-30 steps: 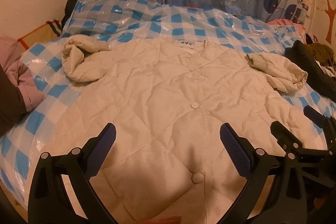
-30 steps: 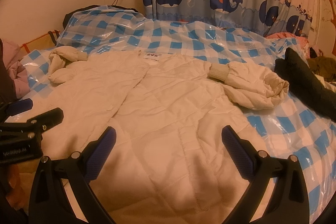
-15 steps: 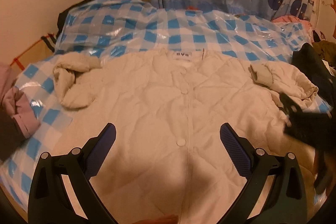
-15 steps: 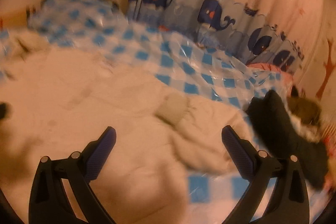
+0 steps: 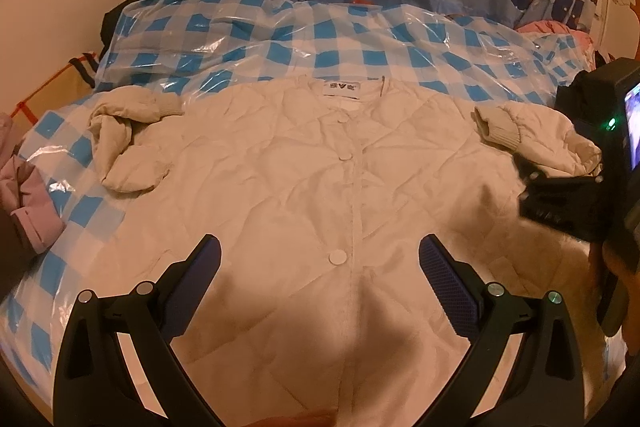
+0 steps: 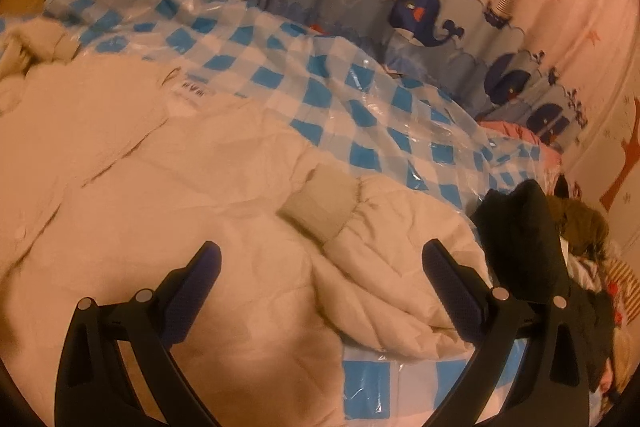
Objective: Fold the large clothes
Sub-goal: 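Move the right gripper to the knit cuff of a sleeve and grasp it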
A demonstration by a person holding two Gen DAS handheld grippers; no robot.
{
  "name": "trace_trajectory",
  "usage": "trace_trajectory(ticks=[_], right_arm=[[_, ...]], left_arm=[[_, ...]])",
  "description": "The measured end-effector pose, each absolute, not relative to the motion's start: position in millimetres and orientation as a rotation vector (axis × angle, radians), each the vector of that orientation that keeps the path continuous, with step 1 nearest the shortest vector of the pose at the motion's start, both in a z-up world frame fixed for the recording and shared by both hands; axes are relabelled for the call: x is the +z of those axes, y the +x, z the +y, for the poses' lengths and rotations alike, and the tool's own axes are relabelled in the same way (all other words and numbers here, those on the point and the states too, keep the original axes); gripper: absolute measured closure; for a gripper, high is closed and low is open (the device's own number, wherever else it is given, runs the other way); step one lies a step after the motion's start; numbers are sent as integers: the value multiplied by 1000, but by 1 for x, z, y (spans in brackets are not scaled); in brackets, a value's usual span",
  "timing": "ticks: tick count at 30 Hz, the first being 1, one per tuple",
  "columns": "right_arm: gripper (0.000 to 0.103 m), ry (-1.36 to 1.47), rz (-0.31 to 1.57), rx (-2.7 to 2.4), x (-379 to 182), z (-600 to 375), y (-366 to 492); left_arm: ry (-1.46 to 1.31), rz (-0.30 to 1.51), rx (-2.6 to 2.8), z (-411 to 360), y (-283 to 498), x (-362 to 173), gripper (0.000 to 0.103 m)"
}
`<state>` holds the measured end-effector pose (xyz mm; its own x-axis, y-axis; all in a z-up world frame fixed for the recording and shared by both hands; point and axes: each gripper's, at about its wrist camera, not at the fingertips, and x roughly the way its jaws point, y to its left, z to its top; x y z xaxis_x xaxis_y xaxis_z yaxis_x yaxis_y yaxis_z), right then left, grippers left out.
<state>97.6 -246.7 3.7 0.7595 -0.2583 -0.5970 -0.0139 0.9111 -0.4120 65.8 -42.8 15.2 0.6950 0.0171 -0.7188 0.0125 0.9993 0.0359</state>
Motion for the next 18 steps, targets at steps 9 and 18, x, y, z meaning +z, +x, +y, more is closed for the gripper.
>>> trace_trajectory(ticks=[9,18], right_arm=[[6,-415,771,-175,0,-269,147],[9,-522,944,-150,-41,-268,203]], left_arm=[[-7,825,13,-27,73,13,7],[-6,848,6,-28,76,7,7]])
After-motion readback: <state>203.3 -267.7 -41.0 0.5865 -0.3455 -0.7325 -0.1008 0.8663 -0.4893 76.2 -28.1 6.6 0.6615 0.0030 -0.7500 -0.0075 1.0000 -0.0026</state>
